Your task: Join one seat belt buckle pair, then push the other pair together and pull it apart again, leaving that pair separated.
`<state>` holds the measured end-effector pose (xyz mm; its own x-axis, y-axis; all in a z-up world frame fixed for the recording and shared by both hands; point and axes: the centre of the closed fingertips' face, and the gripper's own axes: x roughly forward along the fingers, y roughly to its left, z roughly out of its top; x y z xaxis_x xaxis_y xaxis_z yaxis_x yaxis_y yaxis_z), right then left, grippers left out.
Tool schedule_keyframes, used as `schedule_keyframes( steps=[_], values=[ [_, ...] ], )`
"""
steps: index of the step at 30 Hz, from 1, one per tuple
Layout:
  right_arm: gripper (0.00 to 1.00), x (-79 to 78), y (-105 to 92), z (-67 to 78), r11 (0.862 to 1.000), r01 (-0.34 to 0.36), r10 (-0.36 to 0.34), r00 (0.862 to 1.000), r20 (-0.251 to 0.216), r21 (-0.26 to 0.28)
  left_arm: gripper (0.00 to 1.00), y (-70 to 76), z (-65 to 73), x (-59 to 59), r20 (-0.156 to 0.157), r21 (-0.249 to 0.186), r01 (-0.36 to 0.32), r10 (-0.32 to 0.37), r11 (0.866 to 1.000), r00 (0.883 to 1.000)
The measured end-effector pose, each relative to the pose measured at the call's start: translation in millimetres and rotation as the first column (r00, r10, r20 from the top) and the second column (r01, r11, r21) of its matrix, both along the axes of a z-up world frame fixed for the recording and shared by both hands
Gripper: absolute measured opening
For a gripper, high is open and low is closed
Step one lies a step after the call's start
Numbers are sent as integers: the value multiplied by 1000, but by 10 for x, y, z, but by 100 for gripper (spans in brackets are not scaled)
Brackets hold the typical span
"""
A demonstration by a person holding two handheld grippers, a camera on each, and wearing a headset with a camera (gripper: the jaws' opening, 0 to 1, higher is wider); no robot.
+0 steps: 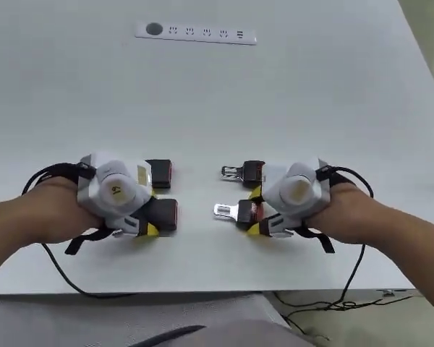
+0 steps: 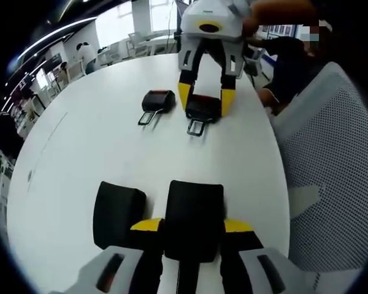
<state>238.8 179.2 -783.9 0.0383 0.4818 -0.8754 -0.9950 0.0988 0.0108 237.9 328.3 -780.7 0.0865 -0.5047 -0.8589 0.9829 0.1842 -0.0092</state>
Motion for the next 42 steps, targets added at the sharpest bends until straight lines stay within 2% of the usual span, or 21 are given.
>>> schedule_keyframes(
  steps=[7,25,32,36,42],
  values=[
    [33,-7,5,-3,1000,-6,6,1000,6,-21,36,-13,30,-21,8,-9,-10,10,1000,1000],
    [33,2,-2,-10,1000,3,-3,1000,7,-25,36,-27,56,-31,11,-10,-33,33,999,999],
    [33,-6,11,-1,999,8,-8,1000,9,-49,36,-15,39,-22,11,-6,-37,37,999,999],
    [33,-1,22,4,999,-16,16,1000,9,-38,36,-12,28,-21,12,-4,-19,19,1000,1000],
    [33,13,70,-1,1000,-10,10,1000,5,-19,35,-25,42,-33,8,5,-12,12,1000,1000]
  ],
)
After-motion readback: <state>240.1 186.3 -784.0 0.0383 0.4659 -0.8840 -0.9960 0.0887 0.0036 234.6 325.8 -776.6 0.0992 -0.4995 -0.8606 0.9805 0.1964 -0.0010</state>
